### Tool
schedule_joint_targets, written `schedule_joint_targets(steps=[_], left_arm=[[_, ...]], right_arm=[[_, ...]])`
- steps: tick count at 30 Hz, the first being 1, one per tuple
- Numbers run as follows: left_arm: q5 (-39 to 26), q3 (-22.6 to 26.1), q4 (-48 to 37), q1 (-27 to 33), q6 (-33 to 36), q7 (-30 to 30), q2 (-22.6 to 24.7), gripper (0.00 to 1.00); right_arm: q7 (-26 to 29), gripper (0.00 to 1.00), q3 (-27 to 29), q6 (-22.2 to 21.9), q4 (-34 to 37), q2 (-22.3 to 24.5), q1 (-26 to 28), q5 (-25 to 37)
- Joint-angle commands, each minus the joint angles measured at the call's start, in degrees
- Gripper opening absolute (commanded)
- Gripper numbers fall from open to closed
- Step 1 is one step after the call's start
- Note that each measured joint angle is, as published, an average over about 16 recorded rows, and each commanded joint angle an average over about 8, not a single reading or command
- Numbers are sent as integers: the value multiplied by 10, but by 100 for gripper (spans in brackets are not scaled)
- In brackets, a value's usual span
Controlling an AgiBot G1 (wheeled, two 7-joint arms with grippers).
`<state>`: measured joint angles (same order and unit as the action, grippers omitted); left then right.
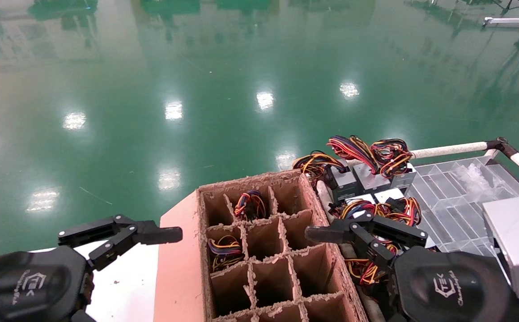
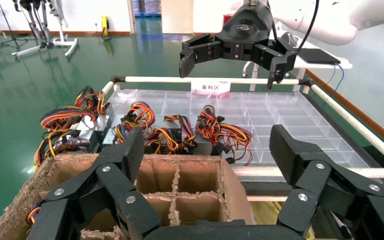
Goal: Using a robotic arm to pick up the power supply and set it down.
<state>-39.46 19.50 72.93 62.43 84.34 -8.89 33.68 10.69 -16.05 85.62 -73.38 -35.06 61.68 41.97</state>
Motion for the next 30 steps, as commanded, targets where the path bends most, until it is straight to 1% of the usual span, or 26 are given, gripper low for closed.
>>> schedule_joint_targets(steps=[1,10,11,12,14,15,18,19,20,22,23,30], left_arm=[[0,0,0,0,0,0,0,0],[0,0,0,0,0,0,0,0],[0,0,0,0,0,0,0,4],[0,0,0,0,0,0,0,13],[0,0,0,0,0,0,0,38],[0,0,0,0,0,0,0,41],[0,0,0,0,0,0,0,41],[0,0,0,0,0,0,0,37],[0,0,0,0,0,0,0,28],[0,0,0,0,0,0,0,3],[0,0,0,0,0,0,0,0],[0,0,0,0,0,0,0,0]], right_arm=[[0,100,0,0,0,0,0,0],[0,100,0,0,0,0,0,0],[0,100,0,0,0,0,0,0],[0,100,0,0,0,0,0,0],[0,100,0,0,0,0,0,0],[0,100,0,0,0,0,0,0],[0,100,0,0,0,0,0,0],[0,100,0,0,0,0,0,0],[0,100,0,0,0,0,0,0],[0,100,0,0,0,0,0,0],[0,100,0,0,0,0,0,0],[0,100,0,0,0,0,0,0]])
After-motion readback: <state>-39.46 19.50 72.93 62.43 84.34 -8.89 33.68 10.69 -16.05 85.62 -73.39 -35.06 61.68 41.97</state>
